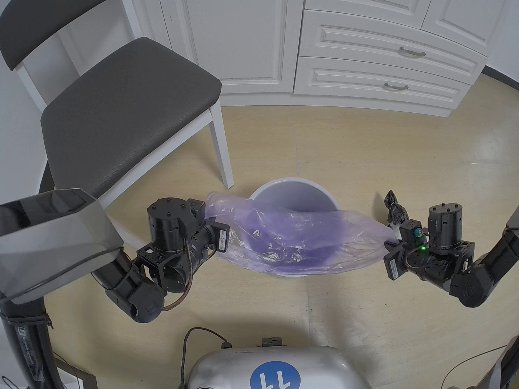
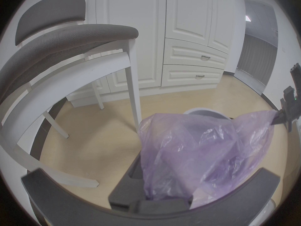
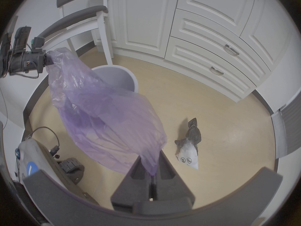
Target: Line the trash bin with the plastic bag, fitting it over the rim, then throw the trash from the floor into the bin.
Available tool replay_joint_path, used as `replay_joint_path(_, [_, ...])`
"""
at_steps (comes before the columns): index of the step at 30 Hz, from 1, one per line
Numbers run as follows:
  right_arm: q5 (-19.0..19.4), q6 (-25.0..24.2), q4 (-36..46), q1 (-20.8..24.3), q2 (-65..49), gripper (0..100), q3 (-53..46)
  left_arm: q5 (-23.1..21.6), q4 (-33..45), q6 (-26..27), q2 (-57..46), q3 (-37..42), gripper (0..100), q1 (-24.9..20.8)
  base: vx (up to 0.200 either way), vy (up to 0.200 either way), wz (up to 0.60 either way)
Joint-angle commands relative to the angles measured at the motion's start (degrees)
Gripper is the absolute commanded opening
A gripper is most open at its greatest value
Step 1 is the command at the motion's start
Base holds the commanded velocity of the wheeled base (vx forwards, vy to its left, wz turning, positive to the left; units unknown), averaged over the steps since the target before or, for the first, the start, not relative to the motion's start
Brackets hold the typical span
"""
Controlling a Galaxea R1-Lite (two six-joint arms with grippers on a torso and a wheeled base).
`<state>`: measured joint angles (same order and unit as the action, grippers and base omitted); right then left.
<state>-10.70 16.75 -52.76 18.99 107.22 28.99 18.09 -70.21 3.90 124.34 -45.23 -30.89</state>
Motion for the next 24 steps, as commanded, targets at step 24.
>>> replay_joint_path(24, [1.47,7.42,13.56,-1.24,-9.13,0,-2.89,-7.19,14.48,1.64,-10.61,6.91,0,1.89,0.000,0.000,0.00])
